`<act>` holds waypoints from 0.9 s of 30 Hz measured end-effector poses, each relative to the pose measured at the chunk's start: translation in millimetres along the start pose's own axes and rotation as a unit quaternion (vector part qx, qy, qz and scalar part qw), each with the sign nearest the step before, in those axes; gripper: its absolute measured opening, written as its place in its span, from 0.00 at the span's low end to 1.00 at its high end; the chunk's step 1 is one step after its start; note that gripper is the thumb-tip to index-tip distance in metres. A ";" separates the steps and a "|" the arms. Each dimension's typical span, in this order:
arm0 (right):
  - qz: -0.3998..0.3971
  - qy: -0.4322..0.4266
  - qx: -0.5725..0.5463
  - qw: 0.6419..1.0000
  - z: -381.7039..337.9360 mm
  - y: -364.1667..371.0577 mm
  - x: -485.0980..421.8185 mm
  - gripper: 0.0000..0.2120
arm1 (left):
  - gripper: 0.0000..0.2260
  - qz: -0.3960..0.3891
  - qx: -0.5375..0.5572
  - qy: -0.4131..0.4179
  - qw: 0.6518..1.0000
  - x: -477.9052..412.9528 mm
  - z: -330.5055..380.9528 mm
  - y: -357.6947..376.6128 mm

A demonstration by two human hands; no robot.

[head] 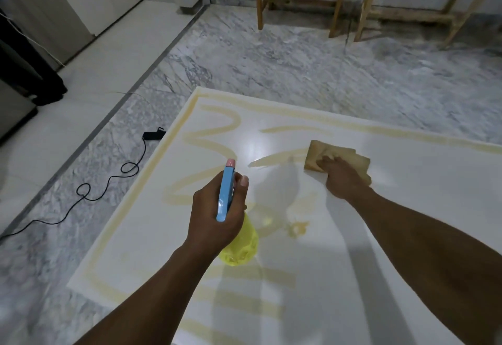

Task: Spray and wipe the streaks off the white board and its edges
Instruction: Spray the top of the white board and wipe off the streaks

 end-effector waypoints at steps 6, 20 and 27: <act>0.072 -0.086 0.019 0.994 6.0 49.2 25.4 0.30 | 0.11 0.002 0.003 -0.002 1.000 10.4 -10.1 -12.7; 0.163 -0.155 0.058 0.973 -94.0 157.7 187.4 0.33 | 0.14 -0.022 0.008 0.053 0.998 117.6 -39.0 -86.9; 0.148 -0.066 -0.041 0.986 -139.4 202.7 258.4 0.33 | 0.17 -0.032 0.014 0.075 0.997 169.3 -53.7 -120.7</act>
Point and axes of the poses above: each hand's wrist, its own x-axis away from the middle knuckle, its own y-axis out of the palm, z = x × y, the point moved 3 cm from there along -x, towards the middle knuckle, and after that the axes turned 6 degrees about -y, right-handed, at the moved point
